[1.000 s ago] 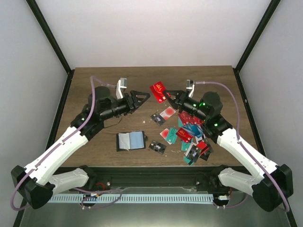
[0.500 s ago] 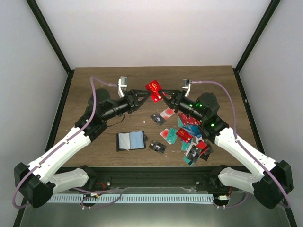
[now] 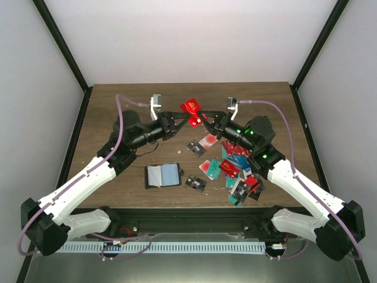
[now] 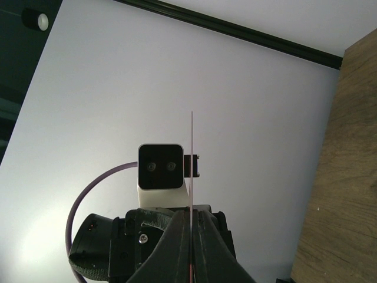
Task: Put the credit cards into the card holder
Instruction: Insert the credit card into the card holder.
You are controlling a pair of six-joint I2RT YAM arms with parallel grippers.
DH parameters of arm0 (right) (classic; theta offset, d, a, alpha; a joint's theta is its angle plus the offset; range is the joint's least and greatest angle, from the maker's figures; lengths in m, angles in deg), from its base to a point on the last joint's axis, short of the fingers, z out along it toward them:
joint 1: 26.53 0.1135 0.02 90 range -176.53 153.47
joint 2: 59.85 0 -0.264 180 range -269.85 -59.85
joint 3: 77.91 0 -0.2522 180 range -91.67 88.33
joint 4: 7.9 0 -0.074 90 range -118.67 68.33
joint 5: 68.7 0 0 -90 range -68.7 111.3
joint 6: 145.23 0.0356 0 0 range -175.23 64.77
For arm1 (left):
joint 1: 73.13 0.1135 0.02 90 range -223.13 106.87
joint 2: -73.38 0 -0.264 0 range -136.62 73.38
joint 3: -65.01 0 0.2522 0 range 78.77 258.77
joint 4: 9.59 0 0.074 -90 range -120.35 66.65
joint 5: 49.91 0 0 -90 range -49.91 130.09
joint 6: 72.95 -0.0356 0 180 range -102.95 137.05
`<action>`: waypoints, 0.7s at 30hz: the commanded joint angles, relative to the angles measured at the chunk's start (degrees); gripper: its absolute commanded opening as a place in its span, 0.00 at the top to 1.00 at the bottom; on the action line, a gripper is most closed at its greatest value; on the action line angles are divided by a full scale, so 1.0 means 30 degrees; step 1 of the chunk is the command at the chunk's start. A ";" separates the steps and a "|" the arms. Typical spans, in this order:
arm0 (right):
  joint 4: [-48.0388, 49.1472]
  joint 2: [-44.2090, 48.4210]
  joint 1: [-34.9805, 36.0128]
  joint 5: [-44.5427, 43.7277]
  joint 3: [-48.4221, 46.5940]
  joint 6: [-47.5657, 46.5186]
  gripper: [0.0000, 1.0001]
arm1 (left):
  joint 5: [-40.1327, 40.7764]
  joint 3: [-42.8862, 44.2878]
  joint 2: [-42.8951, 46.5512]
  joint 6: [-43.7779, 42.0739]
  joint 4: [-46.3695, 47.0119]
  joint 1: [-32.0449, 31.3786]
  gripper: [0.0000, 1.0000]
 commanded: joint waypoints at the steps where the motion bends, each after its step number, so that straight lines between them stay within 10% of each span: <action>1: 0.0699 0.0364 0.0182 0.0271 0.0313 0.0133 0.99 | -0.0143 -0.0214 -0.0255 0.0119 0.1027 -0.0181 0.91; 6: 0.0480 0.0187 0.0186 0.0902 0.0560 -0.0213 0.91 | 0.0095 -0.0178 -0.0312 0.0102 0.0498 -0.0166 0.96; 11: -0.5814 -0.0288 -0.0134 0.1683 -0.0967 -0.4579 0.30 | 0.1861 0.2482 -0.0218 -0.2626 -0.7228 -0.0137 0.96; 21: -1.6841 -0.4028 -0.0308 -0.0132 -0.2532 -1.3695 0.25 | 0.4823 0.3009 -0.1266 -0.6757 -1.9565 -0.0146 0.96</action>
